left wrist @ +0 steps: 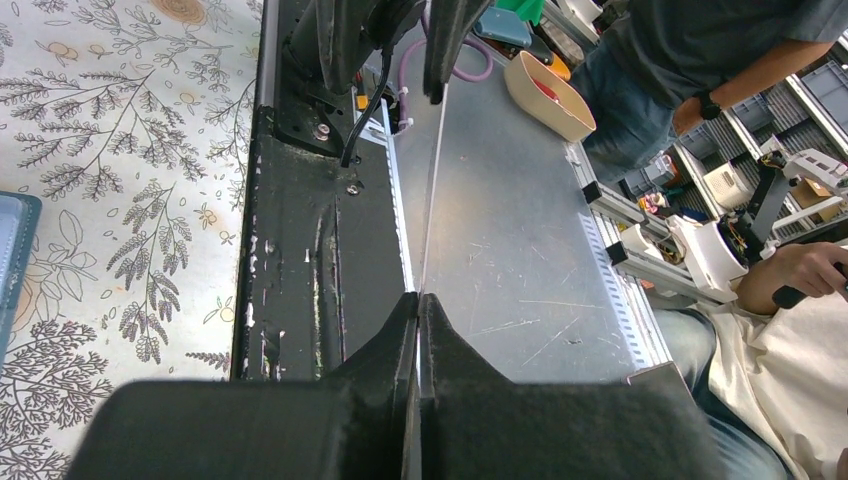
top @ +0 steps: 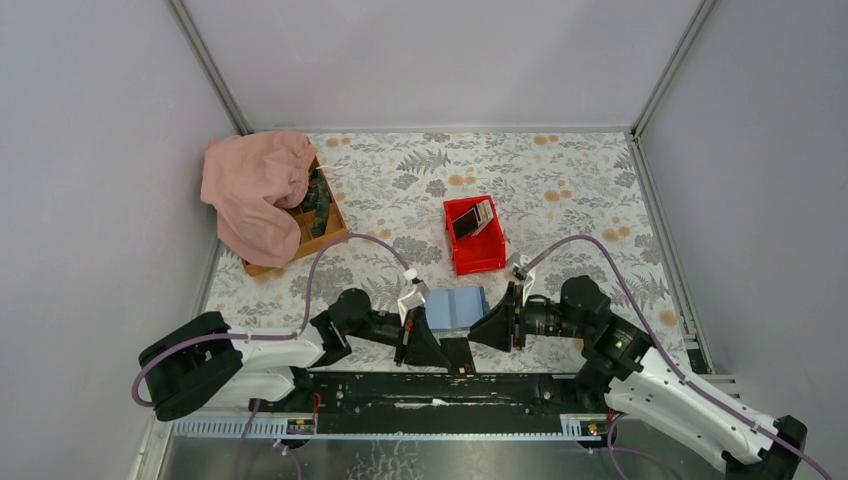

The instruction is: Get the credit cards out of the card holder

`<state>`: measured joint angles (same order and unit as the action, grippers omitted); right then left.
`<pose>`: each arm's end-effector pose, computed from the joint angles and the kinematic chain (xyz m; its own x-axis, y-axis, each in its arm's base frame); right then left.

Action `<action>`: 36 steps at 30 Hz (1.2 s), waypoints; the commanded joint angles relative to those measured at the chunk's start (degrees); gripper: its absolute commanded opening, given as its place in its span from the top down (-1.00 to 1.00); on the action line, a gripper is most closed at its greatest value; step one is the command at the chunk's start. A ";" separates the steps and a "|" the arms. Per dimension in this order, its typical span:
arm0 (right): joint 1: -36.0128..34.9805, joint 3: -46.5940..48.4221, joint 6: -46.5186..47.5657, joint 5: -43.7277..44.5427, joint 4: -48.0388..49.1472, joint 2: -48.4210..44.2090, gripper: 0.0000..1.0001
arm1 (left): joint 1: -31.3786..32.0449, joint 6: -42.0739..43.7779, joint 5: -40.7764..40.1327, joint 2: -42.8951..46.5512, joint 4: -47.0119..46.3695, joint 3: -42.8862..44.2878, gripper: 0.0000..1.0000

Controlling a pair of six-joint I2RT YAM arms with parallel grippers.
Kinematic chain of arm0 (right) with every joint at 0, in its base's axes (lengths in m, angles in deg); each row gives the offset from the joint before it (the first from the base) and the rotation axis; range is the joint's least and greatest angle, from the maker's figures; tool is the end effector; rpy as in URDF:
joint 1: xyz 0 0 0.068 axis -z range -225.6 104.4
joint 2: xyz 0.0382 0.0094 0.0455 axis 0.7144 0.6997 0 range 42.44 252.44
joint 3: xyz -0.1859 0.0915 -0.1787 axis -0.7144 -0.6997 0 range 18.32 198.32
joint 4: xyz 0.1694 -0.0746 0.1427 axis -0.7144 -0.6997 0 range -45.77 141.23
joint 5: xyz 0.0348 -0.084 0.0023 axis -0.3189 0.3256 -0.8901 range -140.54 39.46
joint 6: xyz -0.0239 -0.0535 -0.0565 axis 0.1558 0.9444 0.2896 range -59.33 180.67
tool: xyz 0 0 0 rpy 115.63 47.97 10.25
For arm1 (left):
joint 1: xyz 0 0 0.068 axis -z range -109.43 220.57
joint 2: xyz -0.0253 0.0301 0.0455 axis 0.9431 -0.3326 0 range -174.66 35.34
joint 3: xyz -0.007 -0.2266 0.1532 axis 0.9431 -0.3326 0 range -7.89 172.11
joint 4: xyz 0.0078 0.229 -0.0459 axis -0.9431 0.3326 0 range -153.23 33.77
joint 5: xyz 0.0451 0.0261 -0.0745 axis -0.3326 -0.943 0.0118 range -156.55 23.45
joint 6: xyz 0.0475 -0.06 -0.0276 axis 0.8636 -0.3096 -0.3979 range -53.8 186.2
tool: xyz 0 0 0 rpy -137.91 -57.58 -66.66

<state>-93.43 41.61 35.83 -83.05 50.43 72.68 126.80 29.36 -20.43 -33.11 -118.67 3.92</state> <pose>0.0688 0.1325 0.2624 -0.4949 -0.0187 -0.8687 -0.8536 0.1975 0.4820 0.0768 -0.2062 0.2106 -0.5949 0.1421 -0.7911 0.7748 -0.1606 -0.6115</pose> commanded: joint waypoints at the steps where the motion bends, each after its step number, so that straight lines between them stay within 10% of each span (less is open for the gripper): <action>1: 0.12 3.12 0.60 0.08 2.05 -2.73 0.27 | 0.29 1.51 0.63 0.24 0.41 1.41 1.00; 36: 0.11 -1.45 -3.00 -2.65 9.36 0.16 0.24 | 0.46 1.94 0.30 0.05 0.99 1.98 1.00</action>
<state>-93.43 40.45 33.78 -84.32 55.63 73.19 126.84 29.93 -20.45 -33.11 -116.40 4.40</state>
